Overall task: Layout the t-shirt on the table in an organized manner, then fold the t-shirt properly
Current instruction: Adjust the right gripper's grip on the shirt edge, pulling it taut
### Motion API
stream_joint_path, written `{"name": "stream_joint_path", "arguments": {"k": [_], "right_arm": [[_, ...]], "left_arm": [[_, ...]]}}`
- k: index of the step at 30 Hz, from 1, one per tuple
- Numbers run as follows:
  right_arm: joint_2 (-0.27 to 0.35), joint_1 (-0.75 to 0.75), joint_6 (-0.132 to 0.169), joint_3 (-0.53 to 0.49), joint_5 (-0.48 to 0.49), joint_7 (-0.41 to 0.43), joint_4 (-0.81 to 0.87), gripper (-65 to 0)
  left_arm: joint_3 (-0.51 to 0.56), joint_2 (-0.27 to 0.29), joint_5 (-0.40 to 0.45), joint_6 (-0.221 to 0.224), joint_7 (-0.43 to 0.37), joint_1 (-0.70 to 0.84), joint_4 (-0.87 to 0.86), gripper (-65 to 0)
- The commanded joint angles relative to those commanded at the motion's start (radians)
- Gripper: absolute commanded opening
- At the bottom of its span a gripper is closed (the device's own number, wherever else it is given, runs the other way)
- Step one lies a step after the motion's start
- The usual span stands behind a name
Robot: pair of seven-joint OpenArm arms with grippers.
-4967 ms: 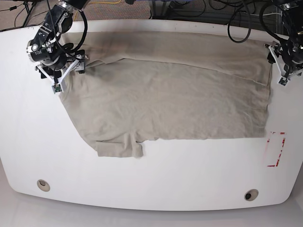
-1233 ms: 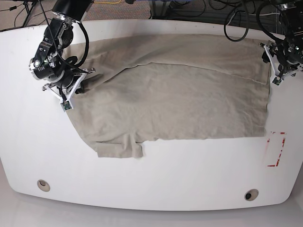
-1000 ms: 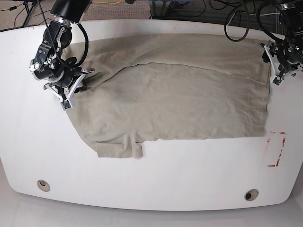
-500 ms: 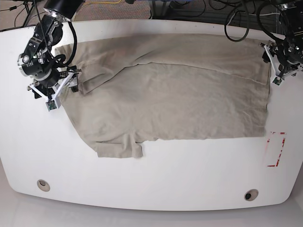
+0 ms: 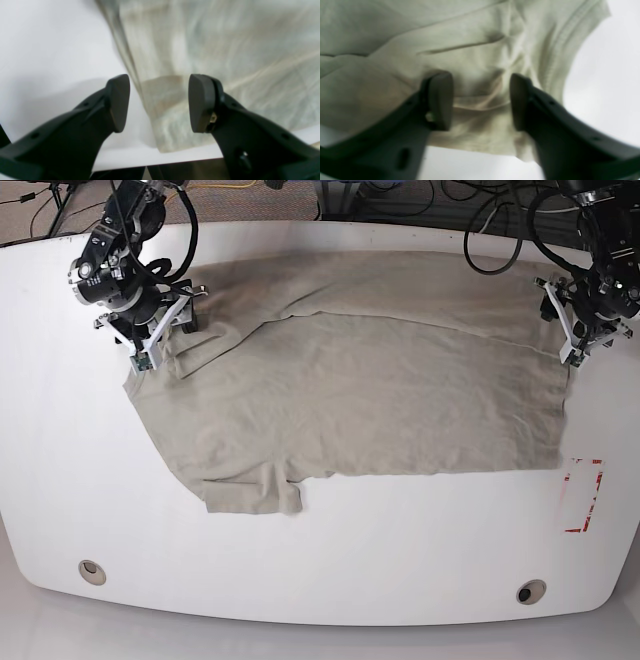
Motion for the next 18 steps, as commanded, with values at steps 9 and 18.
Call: {"name": "stream_joint_path", "arguments": {"k": [9,18], "right_arm": [[0.015,0.028,0.000,0.008,-0.008,0.021,-0.094,-58.5],[0.130,0.028,0.000,0.009,-0.002,0.117,-0.233,-58.7]], "left_arm": [[0.015,-0.006,0.000,0.000,0.000,-0.002,-0.049,-30.4],[0.012,-0.028,0.000,0.000,-0.029,-0.014,-0.126,-30.4]]}}
